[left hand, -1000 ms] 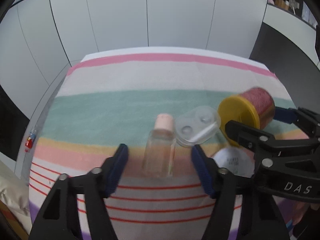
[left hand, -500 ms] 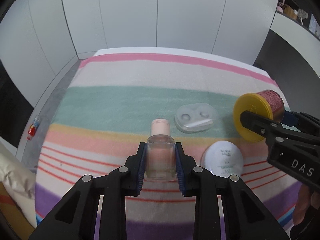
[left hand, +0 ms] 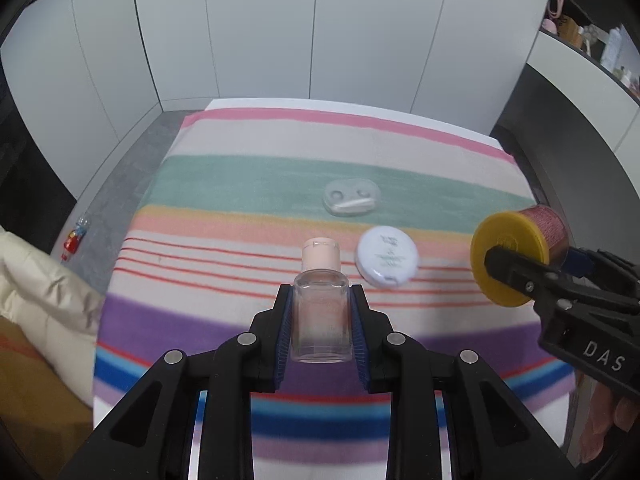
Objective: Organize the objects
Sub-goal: 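Lift and carry the clear bottle and red-gold can over the cardboard box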
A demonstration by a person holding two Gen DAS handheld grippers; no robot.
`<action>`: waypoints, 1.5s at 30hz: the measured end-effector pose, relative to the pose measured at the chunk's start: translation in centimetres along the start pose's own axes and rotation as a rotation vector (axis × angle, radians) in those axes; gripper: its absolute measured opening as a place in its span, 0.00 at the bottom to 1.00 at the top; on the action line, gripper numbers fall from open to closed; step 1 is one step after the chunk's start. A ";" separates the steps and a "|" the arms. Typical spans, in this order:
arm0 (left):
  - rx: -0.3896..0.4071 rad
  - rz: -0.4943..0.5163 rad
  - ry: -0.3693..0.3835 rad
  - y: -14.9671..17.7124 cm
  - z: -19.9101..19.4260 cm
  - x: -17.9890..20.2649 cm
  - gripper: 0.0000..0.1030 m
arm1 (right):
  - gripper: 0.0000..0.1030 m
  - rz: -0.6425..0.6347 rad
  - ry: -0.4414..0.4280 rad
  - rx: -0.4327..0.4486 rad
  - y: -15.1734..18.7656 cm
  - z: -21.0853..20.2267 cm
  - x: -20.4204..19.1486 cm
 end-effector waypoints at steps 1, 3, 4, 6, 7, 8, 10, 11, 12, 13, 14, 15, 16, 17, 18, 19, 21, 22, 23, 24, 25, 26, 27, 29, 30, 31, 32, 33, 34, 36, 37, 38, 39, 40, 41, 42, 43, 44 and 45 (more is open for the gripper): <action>0.000 0.004 -0.002 0.2 -0.8 0.1 0.26 | 0.63 -0.002 0.007 0.002 0.4 -0.6 0.0; 0.005 0.006 -0.013 0.6 -2.4 0.4 0.26 | 0.63 -0.005 0.015 0.000 1.2 -2.0 0.0; 0.003 0.001 -0.009 0.8 -3.0 0.4 0.26 | 0.63 -0.002 0.017 0.000 1.5 -2.5 0.0; 0.002 -0.004 -0.005 1.3 -4.6 0.6 0.26 | 0.63 0.000 0.019 0.003 2.2 -4.1 -0.1; 0.003 -0.006 -0.003 1.6 -5.5 0.6 0.26 | 0.63 0.000 0.018 0.005 2.4 -4.8 -0.1; 0.007 -0.007 -0.001 1.8 -6.4 0.7 0.26 | 0.63 -0.002 0.016 0.010 2.7 -5.8 -0.1; 0.012 -0.001 -0.002 2.2 -8.0 1.0 0.26 | 0.63 -0.002 -0.001 0.021 3.3 -7.7 -0.3; 0.014 0.005 -0.002 2.5 -9.0 1.2 0.26 | 0.63 0.000 -0.024 0.019 3.5 -8.9 -0.4; 0.015 0.008 -0.001 2.7 -9.7 1.4 0.26 | 0.63 0.001 -0.033 0.024 3.8 -9.9 -0.4; 0.018 0.009 0.001 3.0 -10.5 1.5 0.26 | 0.63 -0.003 -0.031 0.032 4.1 -10.7 -0.5; 0.023 0.003 0.007 3.4 -11.6 1.5 0.26 | 0.63 -0.013 -0.021 0.045 4.3 -11.7 -0.6; 0.027 -0.004 0.012 3.7 -12.3 1.6 0.26 | 0.63 -0.020 -0.015 0.052 4.5 -12.7 -0.6; 0.028 -0.007 0.016 4.0 -13.1 1.6 0.26 | 0.63 -0.018 -0.019 0.050 4.8 -13.6 -0.5; 0.033 -0.009 0.015 4.4 -13.9 1.6 0.26 | 0.63 -0.013 -0.030 0.045 5.0 -14.3 -0.5; 0.037 -0.007 0.012 4.7 -14.5 1.7 0.26 | 0.63 -0.015 -0.039 0.046 5.2 -15.0 -0.5; 0.041 -0.005 0.009 5.0 -15.1 1.7 0.26 | 0.63 -0.025 -0.041 0.048 5.4 -15.5 -0.5; 0.045 -0.023 0.011 5.6 -16.3 1.4 0.26 | 0.63 -0.055 -0.041 0.050 5.7 -16.6 -0.9; 0.047 -0.036 0.018 5.7 -16.8 1.2 0.26 | 0.63 -0.063 -0.044 0.054 5.8 -17.0 -1.1; 0.056 -0.044 0.018 5.6 -17.5 1.0 0.26 | 0.63 -0.071 -0.056 0.058 5.9 -17.6 -1.4; 0.071 -0.042 0.010 5.6 -18.3 0.9 0.26 | 0.63 -0.072 -0.063 0.058 5.9 -17.9 -1.5; 0.083 -0.035 0.002 5.5 -18.8 0.9 0.26 | 0.63 -0.068 -0.078 0.058 6.0 -18.4 -1.7; 0.103 -0.023 -0.012 5.6 -19.6 0.9 0.26 | 0.63 -0.068 -0.092 0.059 6.1 -18.7 -1.9; 0.116 -0.018 -0.022 5.6 -20.1 0.9 0.26 | 0.63 -0.076 -0.106 0.060 6.2 -19.0 -2.1; 0.144 -0.024 -0.019 5.5 -20.9 0.9 0.26 | 0.63 -0.120 -0.103 0.076 6.3 -19.9 -2.9; 0.156 -0.032 -0.015 5.4 -21.2 0.7 0.26 | 0.63 -0.145 -0.097 0.078 6.4 -20.1 -3.2; 0.166 -0.035 -0.015 5.3 -21.4 0.6 0.26 | 0.63 -0.163 -0.092 0.083 6.5 -20.2 -3.4; 0.171 -0.037 -0.023 5.3 -21.6 0.4 0.26 | 0.63 -0.176 -0.087 0.096 6.4 -20.3 -3.7; 0.175 -0.043 -0.026 5.3 -21.6 0.1 0.26 | 0.63 -0.181 -0.086 0.104 6.4 -20.4 -3.9; 0.177 -0.050 -0.028 5.4 -21.6 -0.2 0.26 | 0.63 -0.186 -0.086 0.107 6.3 -20.3 -4.1; 0.175 -0.063 -0.038 5.7 -21.4 -0.9 0.26 | 0.63 -0.178 -0.088 0.100 6.3 -20.2 -4.3; 0.175 -0.070 -0.040 5.9 -21.4 -1.2 0.26 | 0.63 -0.171 -0.089 0.095 6.2 -20.1 -4.3; 0.171 -0.082 -0.039 5.9 -21.2 -1.6 0.26 | 0.63 -0.164 -0.091 0.089 6.1 -19.9 -4.4; 0.169 -0.090 -0.038 6.0 -21.2 -1.9 0.26 | 0.63 -0.165 -0.092 0.083 6.1 -19.6 -4.5; 0.170 -0.093 -0.038 6.1 -21.0 -2.1 0.26 | 0.63 -0.169 -0.091 0.078 6.1 -19.4 -4.7; 0.171 -0.094 -0.041 6.1 -21.0 -2.2 0.26 | 0.63 -0.175 -0.089 0.075 6.1 -19.1 -4.8; 0.172 -0.096 -0.043 6.1 -21.0 -2.3 0.27 | 0.63 -0.184 -0.088 0.071 6.1 -18.8 -5.0; 0.173 -0.099 -0.041 6.1 -21.1 -2.4 0.27 | 0.63 -0.199 -0.086 0.068 6.1 -18.7 -5.3; 0.172 -0.103 -0.038 6.1 -21.0 -2.4 0.27 | 0.63 -0.210 -0.083 0.069 6.3 -18.4 -5.5; 0.173 -0.105 -0.036 6.1 -21.0 -2.5 0.27 | 0.63 -0.219 -0.078 0.072 6.3 -18.3 -5.6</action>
Point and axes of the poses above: each gripper's, at about its wrist camera, not at the fingertips, and z roughly the way its jaws point, x to its right, y to its underside, the point moved 1 cm from there along z, roughly the way its jaws point, and after that the axes turned 10 degrees about z, right-handed, at the moved point
